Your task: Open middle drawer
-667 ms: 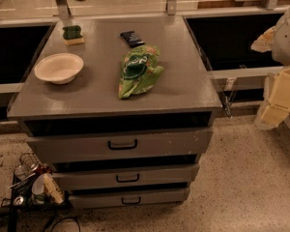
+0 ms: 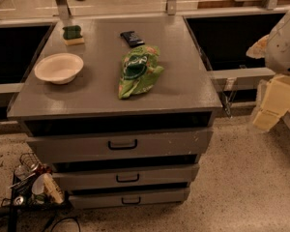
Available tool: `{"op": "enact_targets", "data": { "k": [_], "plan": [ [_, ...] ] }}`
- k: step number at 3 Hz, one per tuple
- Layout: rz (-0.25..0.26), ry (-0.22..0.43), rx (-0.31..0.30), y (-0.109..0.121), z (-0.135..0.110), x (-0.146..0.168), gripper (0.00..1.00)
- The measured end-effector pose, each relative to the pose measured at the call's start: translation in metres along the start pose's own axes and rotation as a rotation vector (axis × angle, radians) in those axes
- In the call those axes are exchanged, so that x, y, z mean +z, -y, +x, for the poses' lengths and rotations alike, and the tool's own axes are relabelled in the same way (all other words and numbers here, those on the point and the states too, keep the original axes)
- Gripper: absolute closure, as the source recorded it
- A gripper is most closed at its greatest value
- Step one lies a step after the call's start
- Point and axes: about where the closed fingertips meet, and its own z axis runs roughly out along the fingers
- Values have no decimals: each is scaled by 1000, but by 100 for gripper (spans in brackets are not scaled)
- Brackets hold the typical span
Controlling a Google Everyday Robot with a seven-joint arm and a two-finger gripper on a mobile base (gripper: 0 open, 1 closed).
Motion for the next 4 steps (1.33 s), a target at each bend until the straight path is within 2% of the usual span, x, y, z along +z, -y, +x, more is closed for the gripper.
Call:
{"op": "enact_targets", "data": {
  "k": [1, 2, 3, 4],
  "plan": [
    [-50, 17, 14, -4, -1, 40, 0],
    [-94, 24, 12, -8, -2, 66, 0],
    [-95, 24, 12, -8, -2, 66, 0],
    [-112, 75, 22, -16, -1, 71, 0]
  ]
}}
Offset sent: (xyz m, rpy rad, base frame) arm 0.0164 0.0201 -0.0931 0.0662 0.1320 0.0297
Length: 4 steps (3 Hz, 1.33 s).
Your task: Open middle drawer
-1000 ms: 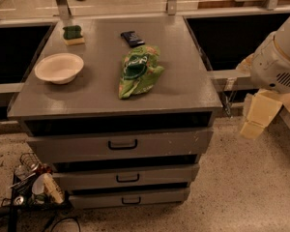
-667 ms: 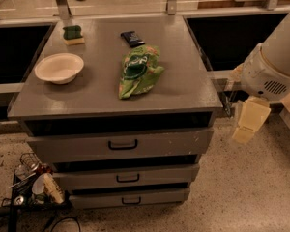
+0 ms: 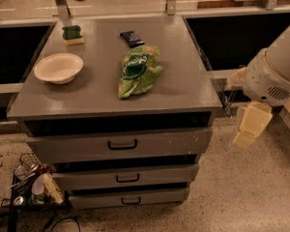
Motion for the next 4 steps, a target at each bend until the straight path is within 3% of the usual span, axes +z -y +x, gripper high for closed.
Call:
{"op": "enact_targets", "data": {
  "k": [1, 4],
  "plan": [
    [-36, 69, -4, -18, -1, 20, 0],
    [-114, 90, -60, -53, 8, 82, 0]
  ]
}}
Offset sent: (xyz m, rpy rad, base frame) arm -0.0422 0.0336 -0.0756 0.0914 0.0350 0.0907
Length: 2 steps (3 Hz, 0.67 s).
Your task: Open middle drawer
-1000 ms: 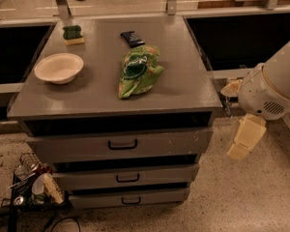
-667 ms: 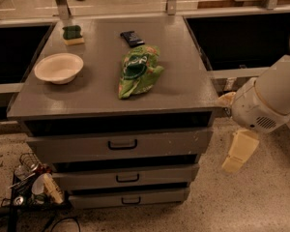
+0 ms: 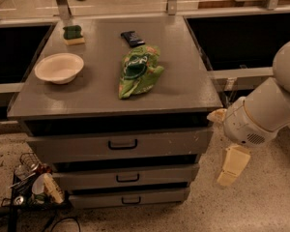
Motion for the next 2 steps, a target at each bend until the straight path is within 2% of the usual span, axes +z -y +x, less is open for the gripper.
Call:
{"op": "enact_targets", "data": {
  "k": [1, 2],
  "plan": [
    [-29, 3, -23, 0, 4, 16, 0],
    [-42, -20, -51, 1, 7, 30, 0]
  ]
}}
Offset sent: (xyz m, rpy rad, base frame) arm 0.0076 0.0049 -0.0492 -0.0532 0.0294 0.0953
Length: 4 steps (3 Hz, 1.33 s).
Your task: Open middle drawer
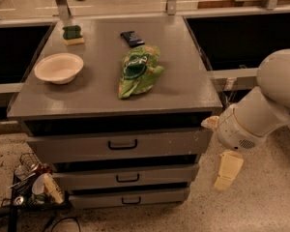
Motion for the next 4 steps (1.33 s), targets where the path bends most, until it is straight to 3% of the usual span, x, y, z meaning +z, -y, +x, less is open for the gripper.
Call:
{"op": "enact_targets", "data": {
  "k": [1, 2, 4],
  "plan": [
    [-17, -55, -30, -1, 5, 17, 0],
    [-16, -55, -30, -1, 5, 17, 0],
    [119, -165, 30, -8, 8, 20, 0]
  ]
}}
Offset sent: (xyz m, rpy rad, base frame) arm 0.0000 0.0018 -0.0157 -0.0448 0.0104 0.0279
